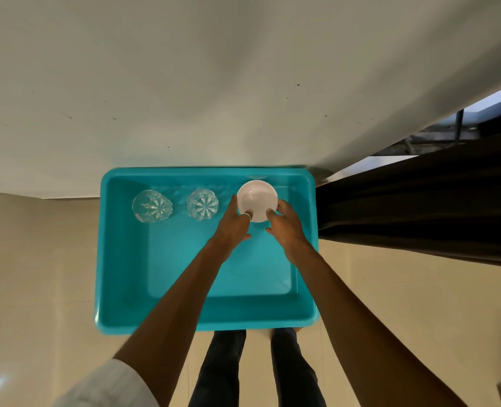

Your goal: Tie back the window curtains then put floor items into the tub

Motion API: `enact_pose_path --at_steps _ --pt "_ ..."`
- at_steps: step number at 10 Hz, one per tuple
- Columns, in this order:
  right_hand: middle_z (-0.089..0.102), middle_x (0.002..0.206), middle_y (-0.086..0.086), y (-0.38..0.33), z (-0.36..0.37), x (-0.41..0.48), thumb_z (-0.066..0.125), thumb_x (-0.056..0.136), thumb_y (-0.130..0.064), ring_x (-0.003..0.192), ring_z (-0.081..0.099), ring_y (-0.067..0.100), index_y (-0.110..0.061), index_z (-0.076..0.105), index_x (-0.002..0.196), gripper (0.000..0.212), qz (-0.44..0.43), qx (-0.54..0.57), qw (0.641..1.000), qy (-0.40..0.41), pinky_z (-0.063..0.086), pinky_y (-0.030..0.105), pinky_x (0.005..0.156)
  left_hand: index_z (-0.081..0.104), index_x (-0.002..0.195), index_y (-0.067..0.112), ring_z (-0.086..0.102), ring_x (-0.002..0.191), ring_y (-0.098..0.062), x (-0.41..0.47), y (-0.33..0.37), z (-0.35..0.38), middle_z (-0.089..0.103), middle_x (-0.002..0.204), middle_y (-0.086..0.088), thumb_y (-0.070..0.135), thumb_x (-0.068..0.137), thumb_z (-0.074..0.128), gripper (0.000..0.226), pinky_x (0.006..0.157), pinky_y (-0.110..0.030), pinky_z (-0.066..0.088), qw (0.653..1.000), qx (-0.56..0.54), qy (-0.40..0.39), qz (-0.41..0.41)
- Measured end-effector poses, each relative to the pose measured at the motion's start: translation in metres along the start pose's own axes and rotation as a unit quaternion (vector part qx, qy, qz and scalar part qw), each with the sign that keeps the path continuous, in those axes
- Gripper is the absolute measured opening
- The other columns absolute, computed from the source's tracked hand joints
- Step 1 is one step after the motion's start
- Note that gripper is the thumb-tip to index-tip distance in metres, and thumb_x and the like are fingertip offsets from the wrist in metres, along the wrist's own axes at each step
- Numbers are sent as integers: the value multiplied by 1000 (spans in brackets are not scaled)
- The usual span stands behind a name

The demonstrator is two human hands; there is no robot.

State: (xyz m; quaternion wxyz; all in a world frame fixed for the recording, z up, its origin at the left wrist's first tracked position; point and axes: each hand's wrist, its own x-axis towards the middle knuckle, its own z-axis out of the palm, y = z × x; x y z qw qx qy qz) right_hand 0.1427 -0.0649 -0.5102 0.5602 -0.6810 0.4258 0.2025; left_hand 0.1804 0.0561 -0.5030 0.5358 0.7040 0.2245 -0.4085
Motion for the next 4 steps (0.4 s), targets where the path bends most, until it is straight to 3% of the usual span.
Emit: enact_pose_path --at_steps 2,3,4 --pt "44 150 5 5 -2 -8 56 101 -28 128 51 25 -21 33 152 56 18 0 1000 4 48 48 108 8 160 23 35 143 -32 -7 -3 2 16 165 -7 22 102 51 72 100 -48 53 999 -4 26 -42" --pt "44 150 5 1 -7 -21 56 101 -29 124 51 22 -20 32 152 57 18 -2 1000 -1 48 47 108 10 159 20 35 144 -31 -19 -6 1 17 165 -7 23 101 54 73 100 -46 53 998 -17 33 -53" --pt "41 154 4 2 -8 -33 57 101 -31 136 47 27 -21 34 152 57 24 -6 1000 -1 45 49 111 16 158 17 40 140 -26 -34 -10 0 22 163 -7 22 101 54 70 98 -42 54 997 -23 34 -61"
